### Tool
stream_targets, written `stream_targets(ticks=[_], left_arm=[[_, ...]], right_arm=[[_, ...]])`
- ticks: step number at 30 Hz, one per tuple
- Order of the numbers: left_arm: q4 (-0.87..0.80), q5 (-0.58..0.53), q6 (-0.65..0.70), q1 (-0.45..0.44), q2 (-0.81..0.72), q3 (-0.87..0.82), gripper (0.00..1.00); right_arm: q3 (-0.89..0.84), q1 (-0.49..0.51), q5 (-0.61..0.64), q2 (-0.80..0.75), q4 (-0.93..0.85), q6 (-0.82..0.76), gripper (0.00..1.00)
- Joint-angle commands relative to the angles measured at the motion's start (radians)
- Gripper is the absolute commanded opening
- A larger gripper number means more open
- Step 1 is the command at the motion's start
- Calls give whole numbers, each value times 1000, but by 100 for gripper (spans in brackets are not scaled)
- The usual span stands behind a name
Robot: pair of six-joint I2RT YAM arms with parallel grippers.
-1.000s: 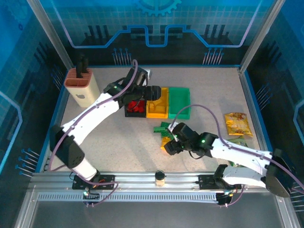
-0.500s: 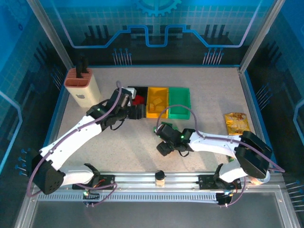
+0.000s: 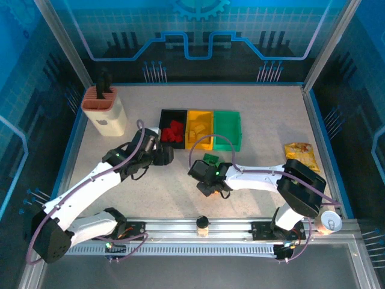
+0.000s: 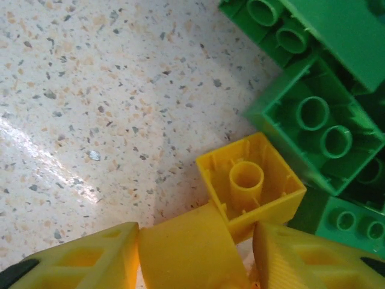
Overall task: Sort the legos into containers by color
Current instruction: Pick up the lego from the bottom-center of the table.
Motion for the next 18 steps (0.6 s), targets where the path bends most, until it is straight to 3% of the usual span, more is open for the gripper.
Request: stream_targets(ticks=[1,8,13,18], left_arm=[[5,-21,-32,8,-42,-29,75],[-14,-38,-31,8,-87,-49,74],[-26,-45,-34,9,-123,-62,74],[-27,-23,-56,8,-165,-98,74]], right_arm=[[35,27,28,21,-48,12,42],[81,34,36,12,-60,2,26],[136,27,26,-16,-56,-37,24],[243,-44,-29,-32,-38,-97,25]])
